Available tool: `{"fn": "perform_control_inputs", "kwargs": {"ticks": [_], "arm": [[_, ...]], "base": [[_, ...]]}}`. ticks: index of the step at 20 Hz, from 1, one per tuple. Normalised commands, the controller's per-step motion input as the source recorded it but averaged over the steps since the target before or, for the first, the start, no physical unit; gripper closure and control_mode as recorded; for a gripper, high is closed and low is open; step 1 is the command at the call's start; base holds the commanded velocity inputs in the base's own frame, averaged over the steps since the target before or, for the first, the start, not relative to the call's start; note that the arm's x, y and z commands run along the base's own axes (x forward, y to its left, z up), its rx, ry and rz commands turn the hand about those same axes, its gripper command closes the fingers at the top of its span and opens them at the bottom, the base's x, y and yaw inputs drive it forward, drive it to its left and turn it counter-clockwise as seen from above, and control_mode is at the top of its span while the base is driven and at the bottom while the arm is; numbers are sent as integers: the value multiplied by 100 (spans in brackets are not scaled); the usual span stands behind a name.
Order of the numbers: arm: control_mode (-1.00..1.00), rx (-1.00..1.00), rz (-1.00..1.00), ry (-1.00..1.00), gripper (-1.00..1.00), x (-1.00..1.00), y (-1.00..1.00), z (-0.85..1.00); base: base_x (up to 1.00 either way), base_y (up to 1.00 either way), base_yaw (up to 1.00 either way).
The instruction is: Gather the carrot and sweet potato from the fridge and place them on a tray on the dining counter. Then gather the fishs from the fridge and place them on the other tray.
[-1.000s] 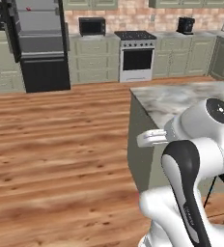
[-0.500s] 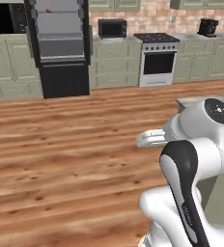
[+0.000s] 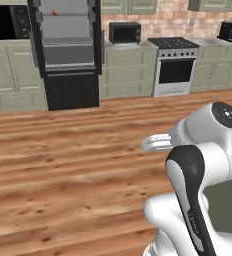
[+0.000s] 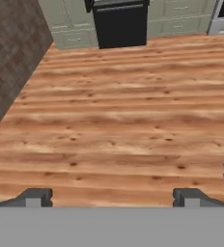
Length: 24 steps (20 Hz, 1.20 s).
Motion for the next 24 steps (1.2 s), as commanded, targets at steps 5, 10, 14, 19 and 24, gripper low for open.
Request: {"fn": "perform_control_inputs", "kwargs": {"ticks": [5,10,14,19,24], "arm": [[100,0,0,0,-100,0,0,0],[100,0,0,0,-100,0,0,0],[100,0,0,0,-100,0,0,0],[100,0,0,0,-100,0,0,0],[100,0,0,0,-100,0,0,0]], "base": [[94,22,-4],[90,21,-3],[98,40,-5],[100,37,-1],[98,40,-6]]}}
